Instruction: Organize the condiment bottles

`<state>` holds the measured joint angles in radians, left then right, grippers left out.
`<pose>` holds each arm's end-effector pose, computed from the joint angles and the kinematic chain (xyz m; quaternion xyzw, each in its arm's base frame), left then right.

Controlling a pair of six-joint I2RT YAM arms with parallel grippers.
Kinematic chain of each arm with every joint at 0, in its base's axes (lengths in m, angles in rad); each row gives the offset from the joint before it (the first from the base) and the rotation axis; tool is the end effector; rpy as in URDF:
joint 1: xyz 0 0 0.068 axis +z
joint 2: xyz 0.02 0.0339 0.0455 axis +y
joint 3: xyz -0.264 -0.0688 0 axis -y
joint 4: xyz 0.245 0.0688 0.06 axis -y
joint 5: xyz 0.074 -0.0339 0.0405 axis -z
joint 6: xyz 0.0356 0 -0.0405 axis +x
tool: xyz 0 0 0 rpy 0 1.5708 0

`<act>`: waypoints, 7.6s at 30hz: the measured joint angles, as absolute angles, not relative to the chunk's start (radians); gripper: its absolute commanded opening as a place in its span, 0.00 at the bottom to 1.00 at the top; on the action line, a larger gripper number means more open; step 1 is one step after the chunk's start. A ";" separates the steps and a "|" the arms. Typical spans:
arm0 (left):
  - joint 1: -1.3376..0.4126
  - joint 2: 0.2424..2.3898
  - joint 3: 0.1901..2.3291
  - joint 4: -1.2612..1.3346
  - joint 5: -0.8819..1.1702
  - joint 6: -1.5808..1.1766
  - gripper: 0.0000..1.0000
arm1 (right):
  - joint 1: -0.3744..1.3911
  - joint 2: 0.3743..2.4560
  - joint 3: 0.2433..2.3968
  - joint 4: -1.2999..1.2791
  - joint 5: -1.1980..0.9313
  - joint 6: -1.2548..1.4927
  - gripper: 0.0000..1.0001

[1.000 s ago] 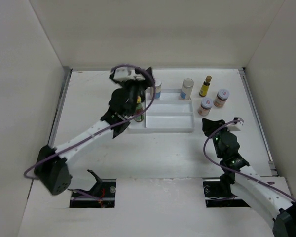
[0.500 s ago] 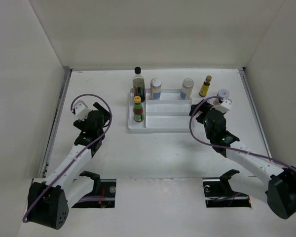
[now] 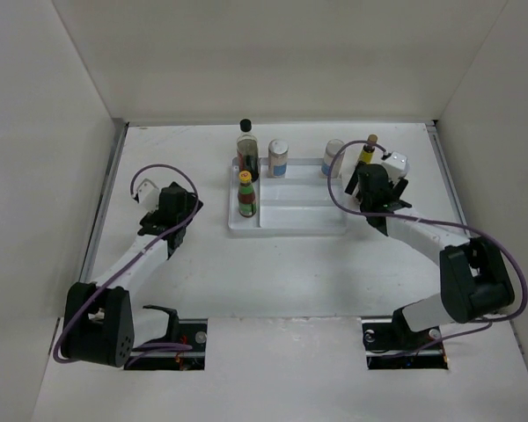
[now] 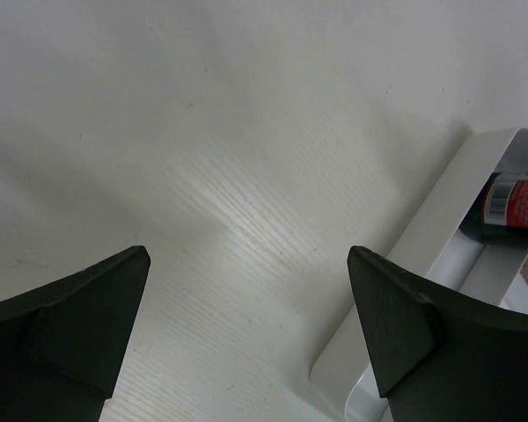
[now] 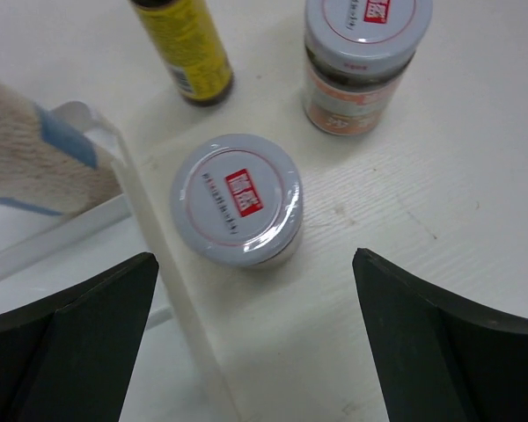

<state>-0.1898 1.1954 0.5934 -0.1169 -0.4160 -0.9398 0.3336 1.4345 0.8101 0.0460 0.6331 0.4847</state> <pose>0.2377 -0.0310 0.1996 -0.4058 0.7978 -0.0575 0.4421 0.2941 0.0796 0.2244 0.2109 0.8221 -0.0712 0.5240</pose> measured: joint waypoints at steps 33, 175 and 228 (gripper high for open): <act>-0.230 1.228 0.477 0.126 -0.430 -0.930 1.00 | 0.276 1.480 0.813 0.087 0.608 0.451 0.49; -0.229 1.233 0.407 0.331 -0.283 -0.898 1.00 | 0.447 1.675 1.003 0.144 0.460 0.359 0.71; -0.230 1.260 0.406 0.358 -0.257 -0.898 1.00 | 0.150 1.940 1.361 0.167 0.415 0.227 0.39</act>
<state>-0.2298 1.2598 0.4057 0.3584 -0.2565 -0.8982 0.1505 1.9404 1.3613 0.1673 0.4152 0.2268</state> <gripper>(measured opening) 0.997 0.441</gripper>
